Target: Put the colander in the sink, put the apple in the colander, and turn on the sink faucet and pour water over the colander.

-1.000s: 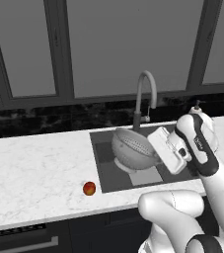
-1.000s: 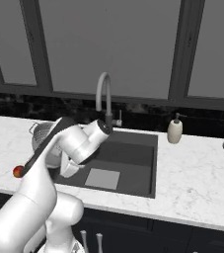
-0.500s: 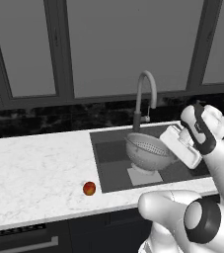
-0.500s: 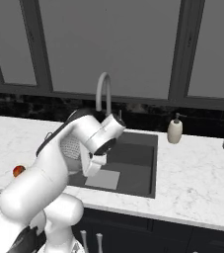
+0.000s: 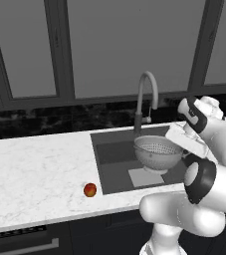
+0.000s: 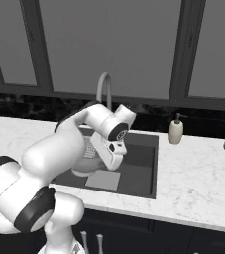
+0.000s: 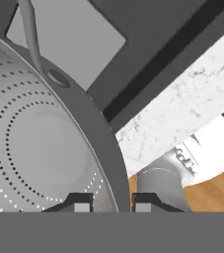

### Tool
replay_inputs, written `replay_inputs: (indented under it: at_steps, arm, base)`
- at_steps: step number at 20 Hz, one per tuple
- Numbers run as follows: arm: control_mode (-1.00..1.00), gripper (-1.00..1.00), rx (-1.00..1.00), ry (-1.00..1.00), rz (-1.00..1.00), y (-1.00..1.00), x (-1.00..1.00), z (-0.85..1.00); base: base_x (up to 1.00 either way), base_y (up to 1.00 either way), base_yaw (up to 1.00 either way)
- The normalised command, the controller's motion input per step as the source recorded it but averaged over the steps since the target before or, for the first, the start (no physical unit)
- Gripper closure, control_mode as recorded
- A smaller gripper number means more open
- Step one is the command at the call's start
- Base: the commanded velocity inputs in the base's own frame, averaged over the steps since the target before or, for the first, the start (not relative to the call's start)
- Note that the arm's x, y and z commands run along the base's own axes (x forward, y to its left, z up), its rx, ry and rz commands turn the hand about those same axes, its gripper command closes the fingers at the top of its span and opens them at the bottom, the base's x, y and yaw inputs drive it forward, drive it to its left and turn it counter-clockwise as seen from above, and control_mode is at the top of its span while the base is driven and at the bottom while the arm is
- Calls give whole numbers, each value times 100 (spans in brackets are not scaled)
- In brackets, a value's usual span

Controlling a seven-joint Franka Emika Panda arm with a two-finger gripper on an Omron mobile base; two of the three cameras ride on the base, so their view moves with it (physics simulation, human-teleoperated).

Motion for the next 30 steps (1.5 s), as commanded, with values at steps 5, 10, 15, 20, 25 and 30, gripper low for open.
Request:
replay_inputs:
  at_steps: [5, 10, 15, 20, 25, 30]
  arm:
    - [-100, 100, -11, -13, 29, -11, 45, -29]
    - [-100, 100, -3, -21, 16, -20, 34, -19]
    - [-100, 100, 0, -27, 9, -15, 17, -16]
    - [-100, 100, 0, -24, 1, -2, 33, -18]
    - [-100, 100, 1, -12, 3, -8, 34, -25]
    - [-100, 100, 6, -1, 4, -16, 30, -27]
  base:
    - [0, 0, 0]
    - [0, 0, 0]
    - [0, 0, 0]
    - [0, 0, 0]
    - [0, 0, 0]
    - [0, 0, 0]
